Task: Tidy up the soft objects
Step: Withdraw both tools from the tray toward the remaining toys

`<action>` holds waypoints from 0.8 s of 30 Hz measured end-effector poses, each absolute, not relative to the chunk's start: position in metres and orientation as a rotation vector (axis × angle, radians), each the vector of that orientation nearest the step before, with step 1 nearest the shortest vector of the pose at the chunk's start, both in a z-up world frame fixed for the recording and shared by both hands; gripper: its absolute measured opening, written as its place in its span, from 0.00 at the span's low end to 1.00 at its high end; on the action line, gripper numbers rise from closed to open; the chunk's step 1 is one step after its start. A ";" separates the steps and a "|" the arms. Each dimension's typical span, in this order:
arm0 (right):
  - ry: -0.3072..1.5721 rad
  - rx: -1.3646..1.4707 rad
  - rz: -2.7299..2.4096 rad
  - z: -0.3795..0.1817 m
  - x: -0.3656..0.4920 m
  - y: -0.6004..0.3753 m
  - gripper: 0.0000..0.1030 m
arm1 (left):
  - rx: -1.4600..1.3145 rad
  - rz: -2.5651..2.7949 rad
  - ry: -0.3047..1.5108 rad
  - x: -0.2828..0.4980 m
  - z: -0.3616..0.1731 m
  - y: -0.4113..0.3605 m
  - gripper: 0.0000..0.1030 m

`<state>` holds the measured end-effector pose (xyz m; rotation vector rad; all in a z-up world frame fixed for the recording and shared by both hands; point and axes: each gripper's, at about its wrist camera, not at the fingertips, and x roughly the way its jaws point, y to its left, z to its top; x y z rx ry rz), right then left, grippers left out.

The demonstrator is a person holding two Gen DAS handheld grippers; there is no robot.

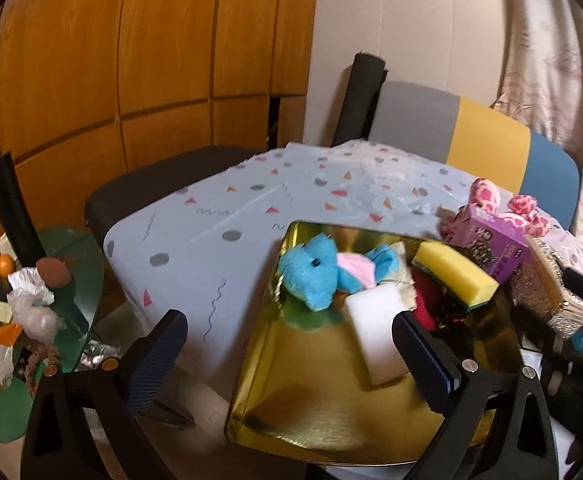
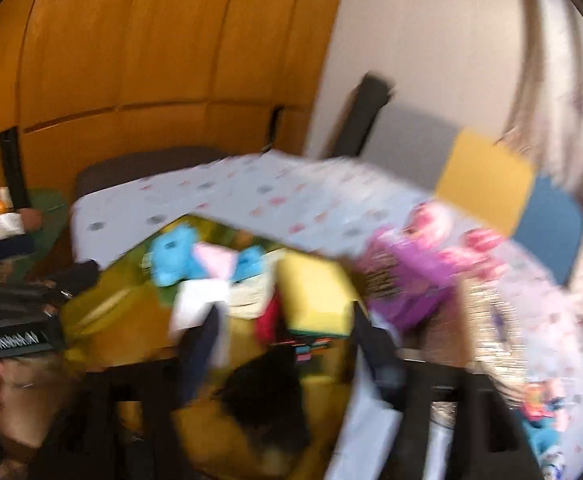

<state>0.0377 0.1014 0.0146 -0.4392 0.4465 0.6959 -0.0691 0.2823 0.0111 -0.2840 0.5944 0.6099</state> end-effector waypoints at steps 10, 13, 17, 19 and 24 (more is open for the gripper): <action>0.533 -0.352 0.695 0.000 0.048 0.059 0.90 | -0.233 0.543 0.590 -0.061 0.019 0.256 1.00; 0.563 -0.297 0.638 0.004 0.060 0.037 0.90 | -0.231 0.550 0.598 -0.060 0.019 0.251 1.00; 0.598 -0.248 0.556 0.006 0.075 0.007 0.87 | -0.210 0.529 0.594 -0.059 0.020 0.242 1.00; 0.619 -0.230 0.524 0.005 0.083 -0.007 0.86 | -0.190 0.520 0.593 -0.058 0.021 0.237 1.00; 0.689 -0.156 0.449 0.001 0.103 -0.051 0.85 | -0.167 0.464 0.611 -0.051 0.020 0.225 1.00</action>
